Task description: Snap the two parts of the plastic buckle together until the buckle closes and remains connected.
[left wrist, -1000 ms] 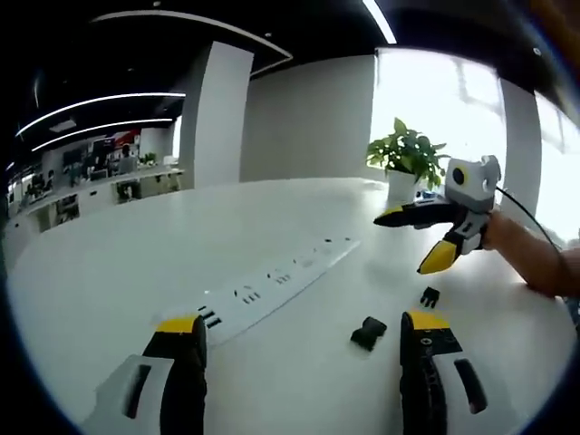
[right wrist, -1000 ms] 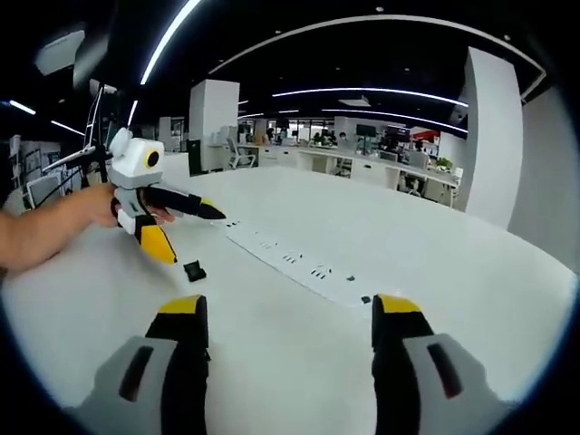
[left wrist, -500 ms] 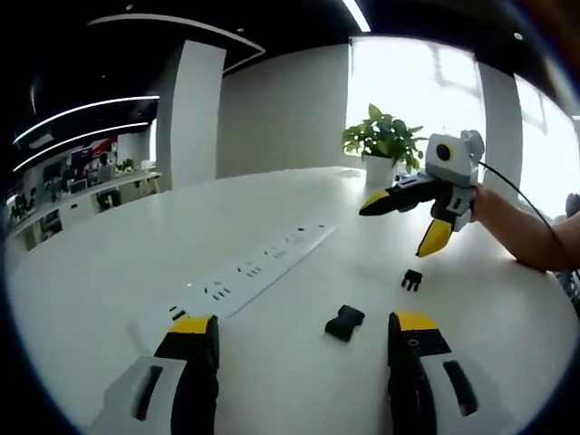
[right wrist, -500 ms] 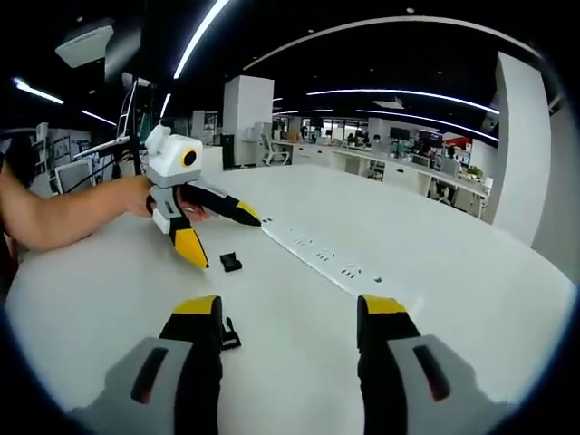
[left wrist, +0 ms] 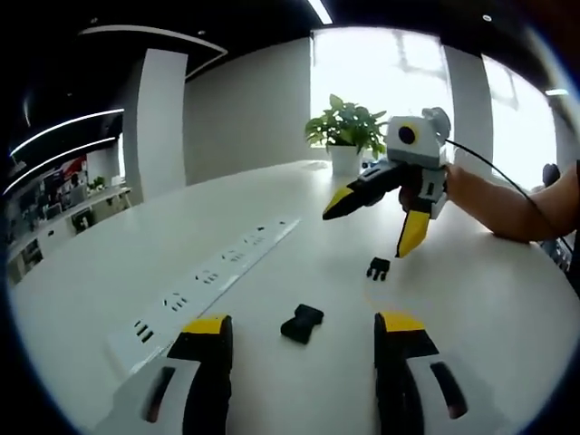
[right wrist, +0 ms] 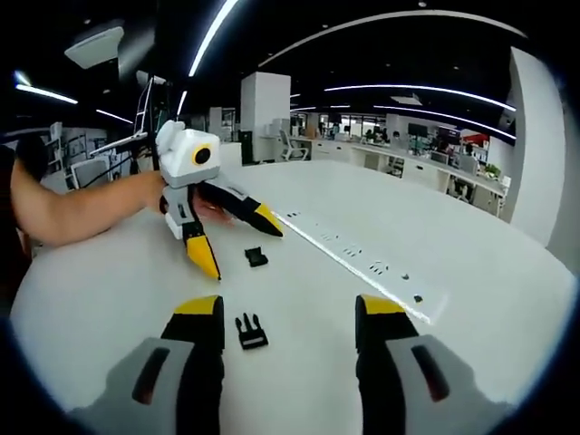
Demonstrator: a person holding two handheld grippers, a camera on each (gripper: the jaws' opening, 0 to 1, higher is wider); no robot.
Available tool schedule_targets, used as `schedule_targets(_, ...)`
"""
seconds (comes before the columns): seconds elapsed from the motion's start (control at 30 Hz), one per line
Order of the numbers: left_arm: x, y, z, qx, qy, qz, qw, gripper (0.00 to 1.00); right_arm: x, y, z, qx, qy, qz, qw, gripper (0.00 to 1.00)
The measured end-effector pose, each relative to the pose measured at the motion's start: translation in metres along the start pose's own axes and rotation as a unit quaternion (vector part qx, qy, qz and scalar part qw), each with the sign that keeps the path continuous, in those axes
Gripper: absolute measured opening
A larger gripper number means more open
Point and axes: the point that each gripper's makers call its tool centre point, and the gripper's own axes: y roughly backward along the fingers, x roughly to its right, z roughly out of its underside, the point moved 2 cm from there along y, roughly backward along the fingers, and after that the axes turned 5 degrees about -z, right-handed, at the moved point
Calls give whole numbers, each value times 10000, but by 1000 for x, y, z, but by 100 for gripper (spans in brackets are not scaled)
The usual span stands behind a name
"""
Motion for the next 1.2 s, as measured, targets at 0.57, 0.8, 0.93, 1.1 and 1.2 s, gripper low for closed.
schedule_targets(0.57,12,1,-2,54,169,337,9993,47,-5,-2,10,-181,19,-217,9996,55)
schedule_targets(0.8,17,1,0,21,146,404,9991,44,-8,-2,11,-200,48,-307,9993,51)
schedule_targets(0.93,17,3,0,14,164,423,9990,43,-11,-1,13,-247,150,-379,9989,48)
schedule_targets(1.1,11,4,0,31,188,288,9994,33,-14,-1,17,-325,165,-467,9982,40)
schedule_targets(1.2,10,4,-1,37,214,292,9993,33,-15,-1,20,-394,235,-521,9976,29)
